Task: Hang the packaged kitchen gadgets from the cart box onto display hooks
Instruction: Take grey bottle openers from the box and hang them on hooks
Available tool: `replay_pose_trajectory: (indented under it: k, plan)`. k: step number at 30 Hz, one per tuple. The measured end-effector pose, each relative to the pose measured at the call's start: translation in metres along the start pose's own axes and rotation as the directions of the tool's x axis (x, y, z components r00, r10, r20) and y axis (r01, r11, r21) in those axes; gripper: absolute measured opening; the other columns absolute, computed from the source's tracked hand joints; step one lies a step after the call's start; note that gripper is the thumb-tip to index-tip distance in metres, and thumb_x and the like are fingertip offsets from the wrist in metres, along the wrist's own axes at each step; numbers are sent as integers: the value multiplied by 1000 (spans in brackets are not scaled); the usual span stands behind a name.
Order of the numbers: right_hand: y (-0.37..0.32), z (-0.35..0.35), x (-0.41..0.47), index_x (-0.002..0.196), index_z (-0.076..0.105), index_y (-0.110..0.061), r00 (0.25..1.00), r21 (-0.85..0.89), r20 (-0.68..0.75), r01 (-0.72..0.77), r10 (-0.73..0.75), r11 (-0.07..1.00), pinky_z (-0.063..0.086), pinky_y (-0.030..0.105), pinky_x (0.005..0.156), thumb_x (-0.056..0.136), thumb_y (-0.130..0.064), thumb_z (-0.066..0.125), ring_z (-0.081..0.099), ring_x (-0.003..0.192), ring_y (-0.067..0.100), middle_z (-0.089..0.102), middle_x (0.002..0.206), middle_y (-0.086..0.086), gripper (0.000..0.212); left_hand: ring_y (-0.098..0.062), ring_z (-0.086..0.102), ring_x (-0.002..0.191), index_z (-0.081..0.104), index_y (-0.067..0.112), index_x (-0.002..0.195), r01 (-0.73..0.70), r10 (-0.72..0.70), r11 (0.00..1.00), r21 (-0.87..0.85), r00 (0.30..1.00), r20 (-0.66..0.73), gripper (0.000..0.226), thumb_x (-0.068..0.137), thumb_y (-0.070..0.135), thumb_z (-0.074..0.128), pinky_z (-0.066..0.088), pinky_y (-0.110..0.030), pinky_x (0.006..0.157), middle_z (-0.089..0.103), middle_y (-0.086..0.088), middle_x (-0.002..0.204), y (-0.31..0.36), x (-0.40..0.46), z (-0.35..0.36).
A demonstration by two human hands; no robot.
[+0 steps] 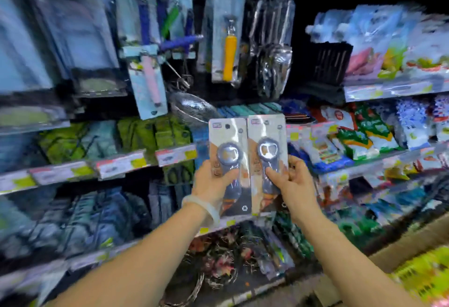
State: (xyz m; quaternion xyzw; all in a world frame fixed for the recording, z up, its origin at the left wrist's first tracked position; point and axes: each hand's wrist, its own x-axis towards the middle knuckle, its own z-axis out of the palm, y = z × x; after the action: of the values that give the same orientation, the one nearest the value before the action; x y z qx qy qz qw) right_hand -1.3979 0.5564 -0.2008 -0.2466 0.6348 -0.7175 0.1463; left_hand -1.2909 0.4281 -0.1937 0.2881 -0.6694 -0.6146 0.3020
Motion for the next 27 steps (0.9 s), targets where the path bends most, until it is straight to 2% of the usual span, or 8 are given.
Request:
replay_pose_trajectory:
  k: [3, 6, 8, 11, 14, 16, 23, 27]
  plan:
    - [-8, 76, -22, 109, 50, -13, 995, -19, 97, 6, -4, 1000, 55, 43, 76, 82, -7, 68, 65, 82, 34, 63, 95, 25, 33, -27, 63, 96, 58, 17, 95, -2, -2, 999, -37, 993, -116, 19, 81, 9, 68, 51, -42, 83, 66, -9, 99, 8, -19, -84]
    - [-18, 151, -55, 121, 46, -6, 982, 5, 191, 1, -2, 1000, 49, 11, 58, 83, -11, 67, 59, 80, 23, 58, 90, 13, 43, -24, 62, 103, 56, 8, 117, -28, 21, 999, -28, 980, -200, 35, 83, 9, 66, 53, -28, 77, 65, -11, 113, 15, -45, -168]
    - [-23, 199, -79, 114, 49, -13, 967, 29, 255, -5, -3, 1000, 43, 4, 52, 85, -12, 66, 53, 92, 21, 53, 100, 9, 34, -25, 62, 104, 55, 5, 121, -47, 45, 999, 0, 965, -257, 40, 83, 9, 66, 52, -31, 80, 64, -10, 114, 20, -65, -219]
    - [-30, 266, -113, 111, 50, -14, 930, 72, 366, -4, -23, 997, 48, 11, 56, 84, -11, 66, 62, 88, 17, 62, 101, 7, 32, -23, 64, 94, 58, 7, 110, -68, 54, 997, -27, 936, -347, 29, 82, 5, 66, 53, -25, 71, 66, -10, 105, 27, -97, -286]
    - [-36, 328, -145, 115, 49, -11, 895, 92, 444, -6, -36, 996, 55, 32, 75, 83, -13, 68, 63, 98, 22, 63, 111, 10, 37, -10, 67, 71, 61, 12, 97, -94, 74, 995, -26, 903, -423, 18, 82, 3, 66, 53, -18, 55, 68, -4, 85, 37, -133, -345]
    - [-40, 366, -163, 116, 49, -13, 869, 89, 491, 13, -55, 996, 52, 41, 83, 82, -17, 69, 61, 103, 26, 62, 115, 11, 40, -12, 65, 67, 61, 6, 103, -105, 97, 994, 9, 874, -475, 21, 82, 4, 66, 53, -18, 53, 67, -10, 87, 44, -155, -383]
    - [-65, 483, -214, 117, 47, -14, 756, 109, 647, 37, -99, 993, 50, 30, 72, 82, -18, 70, 62, 99, 23, 61, 115, 10, 42, -17, 65, 66, 58, -3, 107, -153, 113, 988, -8, 760, -640, 25, 83, 3, 64, 52, -20, 52, 67, -15, 88, 55, -206, -497]
    - [-70, 541, -232, 111, 47, -18, 699, 109, 705, 56, -117, 992, 51, 39, 80, 82, -18, 70, 61, 102, 27, 62, 114, 12, 37, -13, 68, 76, 60, 5, 109, -213, 129, 976, -35, 708, -694, 28, 81, 1, 65, 56, -19, 62, 70, -6, 92, 58, -221, -542]
